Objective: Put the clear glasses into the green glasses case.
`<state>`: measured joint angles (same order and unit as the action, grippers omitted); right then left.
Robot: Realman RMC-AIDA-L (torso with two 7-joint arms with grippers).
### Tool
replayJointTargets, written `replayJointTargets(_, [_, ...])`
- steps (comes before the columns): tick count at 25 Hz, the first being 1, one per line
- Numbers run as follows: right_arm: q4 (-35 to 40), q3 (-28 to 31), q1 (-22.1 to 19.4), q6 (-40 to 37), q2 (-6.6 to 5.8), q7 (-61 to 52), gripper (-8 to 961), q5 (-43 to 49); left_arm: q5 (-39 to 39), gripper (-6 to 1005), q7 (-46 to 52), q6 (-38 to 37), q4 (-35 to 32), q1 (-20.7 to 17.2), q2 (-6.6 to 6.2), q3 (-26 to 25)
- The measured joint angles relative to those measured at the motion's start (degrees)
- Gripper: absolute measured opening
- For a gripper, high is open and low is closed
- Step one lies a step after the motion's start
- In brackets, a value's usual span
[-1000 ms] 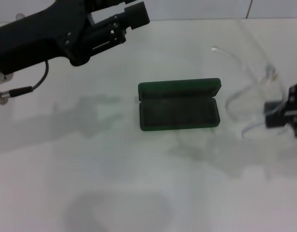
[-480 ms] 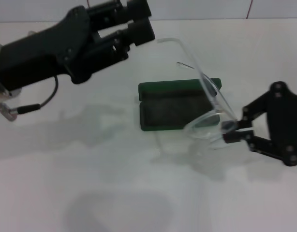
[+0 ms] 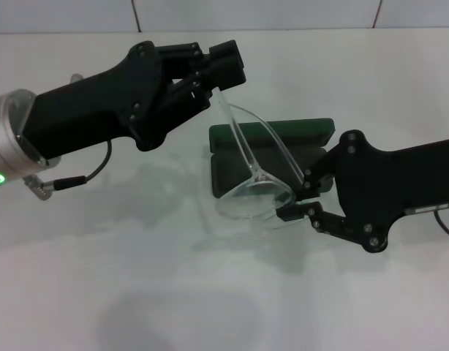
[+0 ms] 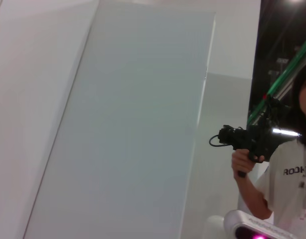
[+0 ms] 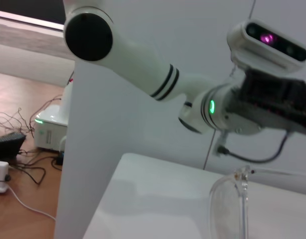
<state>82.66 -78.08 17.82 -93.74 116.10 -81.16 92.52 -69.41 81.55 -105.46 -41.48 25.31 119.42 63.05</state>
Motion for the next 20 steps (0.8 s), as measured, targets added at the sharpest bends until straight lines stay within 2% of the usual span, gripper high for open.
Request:
replayJointTargets(2, [0.0,-0.6,0.0,0.1,-0.01,0.0,73,-0.8,-0.1,135,-0.6,0.1,0.9,0.2,-0.07,0.0])
replayJointTargets(20, [0.4,0.0,-1.3,-0.3,-0.15,3.1,72,-5.9,-2.4,135,-0.4,-1.7,2.1,0.3,-0.24,1.9])
